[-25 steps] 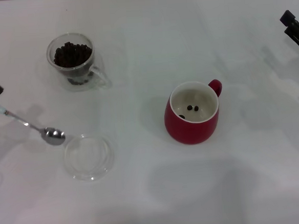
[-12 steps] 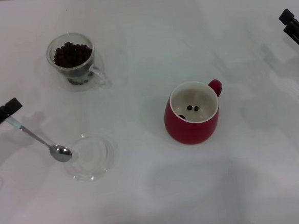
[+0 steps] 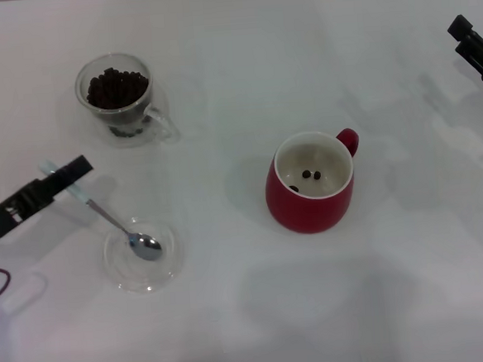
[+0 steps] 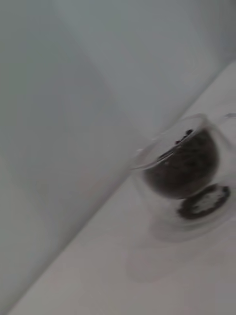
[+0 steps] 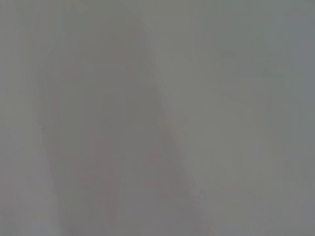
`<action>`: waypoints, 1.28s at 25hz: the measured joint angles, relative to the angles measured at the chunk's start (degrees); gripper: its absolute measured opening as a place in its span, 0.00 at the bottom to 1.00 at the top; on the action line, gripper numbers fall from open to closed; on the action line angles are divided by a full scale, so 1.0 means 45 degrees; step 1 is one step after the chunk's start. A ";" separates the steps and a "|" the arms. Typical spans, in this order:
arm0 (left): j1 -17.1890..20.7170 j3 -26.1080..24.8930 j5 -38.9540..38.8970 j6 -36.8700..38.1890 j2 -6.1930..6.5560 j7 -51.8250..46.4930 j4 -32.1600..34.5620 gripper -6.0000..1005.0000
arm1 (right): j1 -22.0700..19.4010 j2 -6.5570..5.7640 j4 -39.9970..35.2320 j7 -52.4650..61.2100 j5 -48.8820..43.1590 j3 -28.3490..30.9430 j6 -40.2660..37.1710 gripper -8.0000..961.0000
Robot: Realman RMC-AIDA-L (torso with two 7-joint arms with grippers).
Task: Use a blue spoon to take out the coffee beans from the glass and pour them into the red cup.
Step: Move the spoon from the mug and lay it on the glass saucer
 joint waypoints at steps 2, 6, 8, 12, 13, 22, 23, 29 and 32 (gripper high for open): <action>-0.0082 0.0001 0.0186 -0.0128 -0.0080 0.0030 0.0003 0.13 | 0.0000 0.0000 0.0000 0.0000 0.0000 -0.0007 -0.0002 0.79; -0.0109 0.0001 0.0267 -0.0402 -0.0162 0.0302 0.0010 0.13 | 0.0000 -0.0004 0.0000 0.0001 0.0000 -0.0034 -0.0006 0.79; -0.0088 0.0001 0.0287 -0.0544 -0.0178 0.0331 0.0032 0.14 | -0.0001 -0.0013 0.0000 0.0001 0.0000 -0.0034 -0.0007 0.79; -0.0018 0.0001 0.0376 -0.0862 -0.0187 0.0535 0.0320 0.14 | -0.0031 -0.0020 0.0000 0.0001 0.0002 0.0015 -0.0007 0.79; -0.0004 0.0002 0.0410 -0.0990 -0.0189 0.0616 0.0431 0.14 | -0.0036 -0.0027 -0.0001 0.0001 0.0004 0.0026 -0.0007 0.79; 0.0004 0.0002 0.0683 -0.1571 -0.0200 0.0814 0.0688 0.16 | -0.0057 -0.0040 0.0000 0.0001 0.0068 0.0048 -0.0007 0.79; 0.0006 0.0002 0.0708 -0.1553 -0.0208 0.1005 0.0708 0.16 | -0.0060 -0.0040 0.0000 0.0001 0.0074 0.0052 -0.0007 0.79; 0.0016 0.0001 0.0710 -0.1536 -0.0218 0.1501 0.0794 0.20 | -0.0059 -0.0024 0.0000 0.0001 0.0082 0.0065 -0.0006 0.79; 0.0050 -0.0020 0.0646 -0.1520 -0.0209 0.1730 0.0737 0.28 | -0.0066 -0.0020 0.0000 0.0001 0.0082 0.0065 -0.0008 0.79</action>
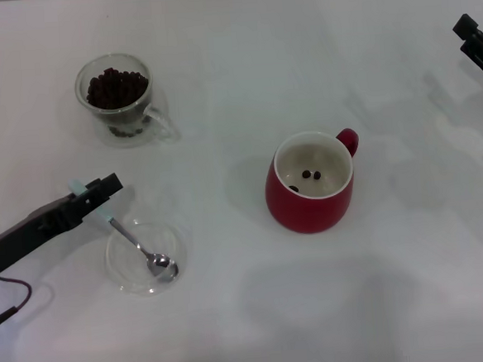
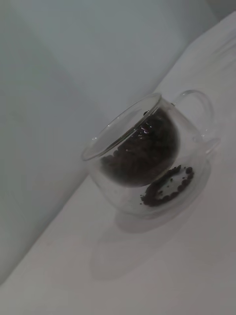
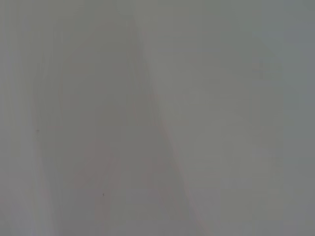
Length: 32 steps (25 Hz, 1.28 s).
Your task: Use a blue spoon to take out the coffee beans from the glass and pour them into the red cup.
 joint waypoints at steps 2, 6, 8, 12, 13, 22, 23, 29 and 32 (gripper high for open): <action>0.0131 -0.0064 -0.0252 0.0002 0.0065 0.0228 -0.0065 0.34 | -0.0012 0.0001 -0.0004 0.0000 0.0000 0.0000 -0.0011 0.79; 0.0430 -0.0098 -0.0953 -0.0016 0.0164 0.0858 -0.0108 0.48 | -0.0035 0.0001 -0.0073 0.0000 -0.0002 -0.0001 -0.0022 0.79; 0.0571 -0.0103 -0.1456 -0.0024 0.0179 0.1062 -0.0246 0.57 | -0.0049 0.0001 -0.0111 0.0000 -0.0002 0.0000 -0.0025 0.79; 0.0787 -0.0109 -0.2649 -0.0030 0.0183 0.1695 -0.0614 0.63 | -0.0053 0.0000 -0.0120 -0.0006 -0.0002 -0.0001 -0.0032 0.79; 0.0896 -0.0123 -0.3197 -0.0032 0.0166 0.2120 -0.0718 0.64 | -0.0053 0.0002 -0.0118 -0.0018 -0.0001 -0.0001 -0.0033 0.79; 0.2113 -0.0138 -0.8767 -0.0203 -0.0118 1.0625 0.0972 0.65 | -0.0082 0.0014 -0.0131 -0.0128 0.0084 0.0156 -0.0083 0.79; 0.2180 -0.0136 -0.9040 -0.0204 -0.0126 1.1165 0.1161 0.65 | -0.0084 0.0016 -0.0137 -0.0185 0.0131 0.0156 -0.0083 0.79; 0.2252 -0.0136 -0.9559 -0.0507 -0.0152 1.1936 0.1640 0.65 | -0.0106 0.0028 -0.0309 -0.1038 0.0520 0.0157 0.0020 0.79; 0.2228 -0.0134 -0.9901 -0.0682 -0.0149 1.2181 0.1962 0.64 | -0.0140 0.0038 -0.0541 -0.1636 0.0722 0.0155 0.0070 0.79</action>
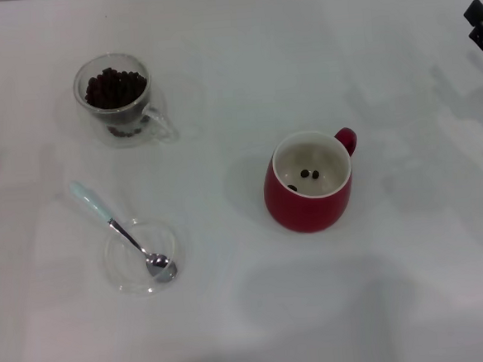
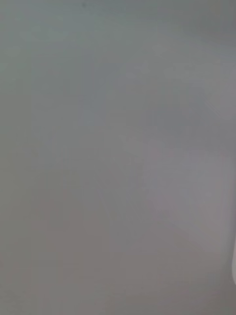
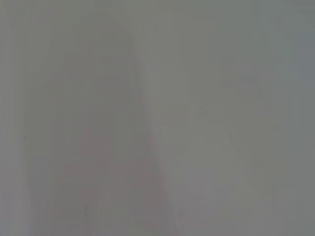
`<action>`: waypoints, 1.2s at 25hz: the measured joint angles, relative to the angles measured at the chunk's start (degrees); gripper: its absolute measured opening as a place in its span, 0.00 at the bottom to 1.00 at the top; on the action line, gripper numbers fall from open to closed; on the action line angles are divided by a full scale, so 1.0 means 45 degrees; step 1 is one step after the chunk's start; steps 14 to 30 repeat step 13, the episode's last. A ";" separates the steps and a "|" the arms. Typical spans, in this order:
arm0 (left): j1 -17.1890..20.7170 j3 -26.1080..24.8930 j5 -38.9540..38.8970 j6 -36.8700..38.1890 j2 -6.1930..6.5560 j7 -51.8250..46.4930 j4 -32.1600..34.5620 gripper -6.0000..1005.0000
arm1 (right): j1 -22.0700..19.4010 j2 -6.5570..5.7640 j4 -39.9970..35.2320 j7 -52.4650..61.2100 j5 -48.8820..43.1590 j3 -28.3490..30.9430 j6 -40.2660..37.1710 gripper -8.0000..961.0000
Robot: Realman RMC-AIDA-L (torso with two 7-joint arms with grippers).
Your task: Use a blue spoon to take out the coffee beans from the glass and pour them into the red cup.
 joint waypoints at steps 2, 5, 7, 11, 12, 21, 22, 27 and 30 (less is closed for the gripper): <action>-0.0042 0.0000 -0.0168 -0.0108 0.0002 0.0510 0.0233 0.64 | -0.0016 0.0002 -0.0136 -0.0217 0.0118 -0.0001 0.0049 0.79; -0.0082 0.0000 -0.0464 -0.0138 0.0004 0.1875 0.0726 0.64 | -0.0007 0.0002 -0.0271 -0.0464 0.0429 -0.0001 0.0065 0.79; -0.0166 0.0001 -0.0624 -0.0146 0.0004 0.2295 0.0927 0.64 | -0.0006 0.0010 -0.0446 -0.0516 0.0776 -0.0001 0.0104 0.79; -0.0443 0.0000 -0.0756 -0.0130 0.0004 0.2377 0.1098 0.65 | 0.0065 0.0018 -0.0705 -0.0520 0.1395 0.0000 0.0283 0.79; -0.0493 0.0000 -0.0813 -0.0105 0.0004 0.2385 0.1130 0.65 | 0.0108 0.0019 -0.0741 -0.0553 0.1442 -0.0001 0.0370 0.79; -0.0579 -0.0001 -0.0913 -0.0049 0.0004 0.2414 0.1201 0.65 | 0.0157 0.0020 -0.0790 -0.0604 0.1472 -0.0001 0.0451 0.79; -0.0579 -0.0001 -0.0913 -0.0049 0.0004 0.2414 0.1201 0.65 | 0.0157 0.0020 -0.0790 -0.0604 0.1472 -0.0001 0.0451 0.79; -0.0579 -0.0001 -0.0913 -0.0049 0.0004 0.2414 0.1201 0.65 | 0.0157 0.0020 -0.0790 -0.0604 0.1472 -0.0001 0.0451 0.79; -0.0579 -0.0001 -0.0913 -0.0049 0.0004 0.2414 0.1201 0.65 | 0.0157 0.0020 -0.0790 -0.0604 0.1472 -0.0001 0.0451 0.79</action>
